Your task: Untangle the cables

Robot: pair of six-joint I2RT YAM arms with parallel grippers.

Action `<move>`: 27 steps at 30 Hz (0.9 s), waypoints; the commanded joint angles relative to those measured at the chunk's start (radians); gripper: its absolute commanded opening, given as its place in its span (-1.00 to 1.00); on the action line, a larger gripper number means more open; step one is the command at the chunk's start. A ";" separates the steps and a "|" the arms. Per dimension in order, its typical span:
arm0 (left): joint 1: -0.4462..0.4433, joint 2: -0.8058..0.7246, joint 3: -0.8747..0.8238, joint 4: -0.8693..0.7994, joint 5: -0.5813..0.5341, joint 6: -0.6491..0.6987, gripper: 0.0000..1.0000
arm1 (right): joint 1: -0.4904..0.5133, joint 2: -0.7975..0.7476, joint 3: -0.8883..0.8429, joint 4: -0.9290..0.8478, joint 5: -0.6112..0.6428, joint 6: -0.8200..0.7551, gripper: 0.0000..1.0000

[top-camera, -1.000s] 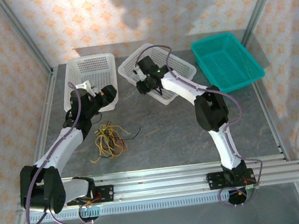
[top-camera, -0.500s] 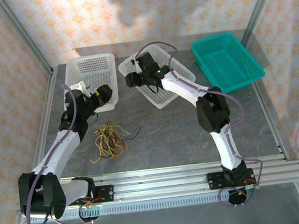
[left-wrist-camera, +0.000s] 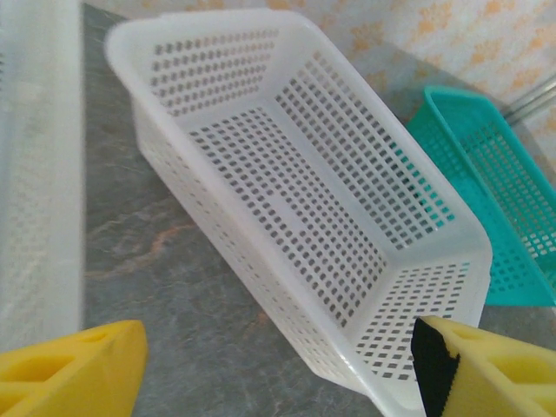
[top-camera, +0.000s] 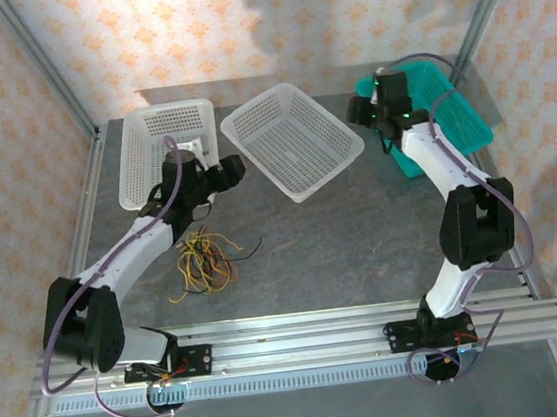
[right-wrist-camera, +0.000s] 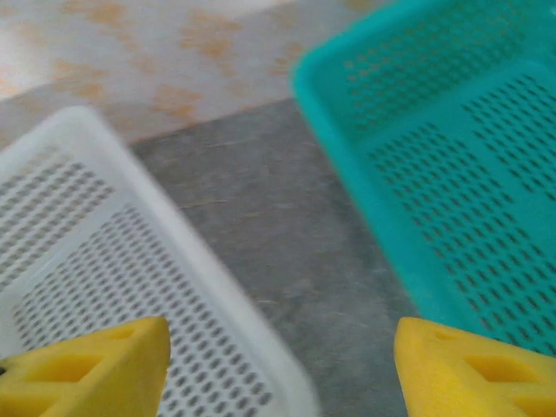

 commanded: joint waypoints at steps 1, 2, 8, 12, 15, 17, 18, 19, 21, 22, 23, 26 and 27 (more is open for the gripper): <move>-0.069 0.065 0.085 0.030 -0.038 0.020 0.62 | -0.060 -0.009 0.009 -0.034 0.002 0.066 0.40; -0.092 0.090 0.106 0.030 -0.048 0.018 0.62 | -0.078 0.005 0.023 -0.048 -0.001 0.072 0.43; -0.192 0.233 0.213 0.054 -0.037 -0.010 0.62 | -0.129 0.114 0.123 -0.109 0.005 0.118 0.70; -0.247 0.309 0.280 0.050 -0.026 -0.016 0.62 | -0.133 0.193 0.184 -0.182 0.029 0.084 0.64; -0.276 0.349 0.315 0.050 -0.021 -0.022 0.62 | -0.139 0.223 0.195 -0.197 0.014 0.078 0.64; -0.283 0.365 0.324 0.057 -0.010 -0.031 0.62 | -0.139 0.242 0.205 -0.203 -0.002 0.070 0.67; -0.284 0.370 0.325 0.062 -0.004 -0.037 0.62 | -0.141 0.252 0.212 -0.205 -0.013 0.064 0.72; -0.284 0.374 0.325 0.065 0.001 -0.041 0.62 | -0.141 0.262 0.217 -0.205 -0.026 0.058 0.76; -0.284 0.374 0.324 0.066 0.003 -0.041 0.62 | -0.142 0.288 0.239 -0.206 -0.050 0.046 0.84; -0.284 0.372 0.323 0.064 0.002 -0.040 0.62 | -0.143 0.302 0.252 -0.207 -0.058 0.039 0.89; -0.284 0.371 0.323 0.061 0.000 -0.038 0.62 | -0.144 0.318 0.268 -0.210 -0.066 0.034 0.94; -0.284 0.366 0.325 0.050 -0.005 -0.032 0.62 | -0.144 0.366 0.321 -0.222 -0.115 0.024 0.97; -0.284 0.365 0.325 0.047 -0.005 -0.032 0.62 | -0.144 0.375 0.329 -0.219 -0.138 0.025 0.97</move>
